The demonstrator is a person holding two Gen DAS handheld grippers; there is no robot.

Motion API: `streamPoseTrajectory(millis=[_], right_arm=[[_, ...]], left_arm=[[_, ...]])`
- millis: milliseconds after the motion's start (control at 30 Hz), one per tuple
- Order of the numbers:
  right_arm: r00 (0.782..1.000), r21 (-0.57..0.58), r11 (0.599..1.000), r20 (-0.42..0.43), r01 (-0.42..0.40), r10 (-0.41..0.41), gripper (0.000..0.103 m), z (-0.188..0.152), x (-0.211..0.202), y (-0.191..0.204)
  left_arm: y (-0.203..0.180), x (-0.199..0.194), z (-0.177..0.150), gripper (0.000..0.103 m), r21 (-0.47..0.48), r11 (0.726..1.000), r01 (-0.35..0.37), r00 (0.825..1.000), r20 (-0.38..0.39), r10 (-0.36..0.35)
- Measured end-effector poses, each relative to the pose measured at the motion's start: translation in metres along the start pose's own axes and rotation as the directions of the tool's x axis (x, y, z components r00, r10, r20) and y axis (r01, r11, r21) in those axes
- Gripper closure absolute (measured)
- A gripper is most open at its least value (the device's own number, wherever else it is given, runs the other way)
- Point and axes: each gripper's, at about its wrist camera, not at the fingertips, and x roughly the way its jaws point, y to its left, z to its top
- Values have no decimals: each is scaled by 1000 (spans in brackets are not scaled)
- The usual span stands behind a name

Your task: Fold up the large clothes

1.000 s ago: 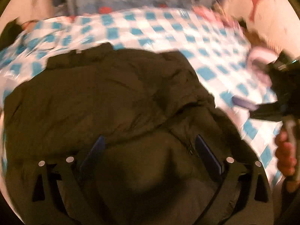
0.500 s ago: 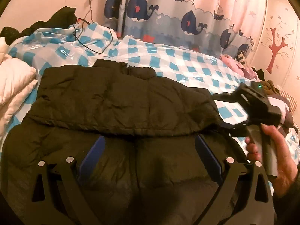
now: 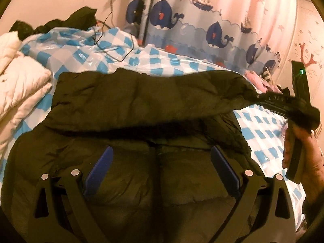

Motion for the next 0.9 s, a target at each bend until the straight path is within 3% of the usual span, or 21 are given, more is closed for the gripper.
streamPoseTrajectory(millis=[100, 200, 267, 367, 400, 500, 633, 700, 767, 800, 900], right_arm=[[990, 21, 999, -135, 45, -42, 78, -15, 36, -25], [948, 44, 998, -318, 50, -34, 74, -46, 73, -44], [953, 107, 994, -303, 38, -3, 67, -52, 66, -56], [984, 154, 985, -171, 84, -58, 55, -44, 37, -61], [991, 137, 984, -90, 114, -102, 52, -36, 22, -55], [998, 70, 996, -2, 55, -55, 42, -14, 16, -28], [995, -17, 1000, -94, 21, -22, 39, 2, 67, 1], [985, -26, 996, -152, 81, -84, 39, -3, 99, -3], [968, 24, 993, -228, 117, -108, 39, -16, 130, -22], [958, 79, 991, -276, 107, -81, 39, -25, 148, -37], [951, 151, 984, -307, 94, -44, 39, -26, 159, -50]], left_arm=[[8, 7, 0, 10, -29, 999, -22, 999, -34, 21], [17, 13, -1, 10, -61, 997, -38, 997, -66, 34], [22, 14, -1, 10, -77, 996, -43, 997, -73, 37], [29, 12, 0, 10, -94, 994, -57, 997, -65, 51], [32, 11, 2, 10, -103, 993, -59, 997, -61, 53], [39, 11, 6, 10, -114, 991, -77, 996, -51, 72], [54, 7, 15, 10, -111, 983, -149, 989, -20, 148], [66, 4, 20, 10, -135, 975, -177, 984, -9, 177], [89, 1, 24, 10, -199, 958, -207, 978, -9, 209], [97, 2, 25, 10, -221, 950, -219, 975, -16, 221], [139, 12, 19, 10, -342, 891, -298, 955, -112, 276]])
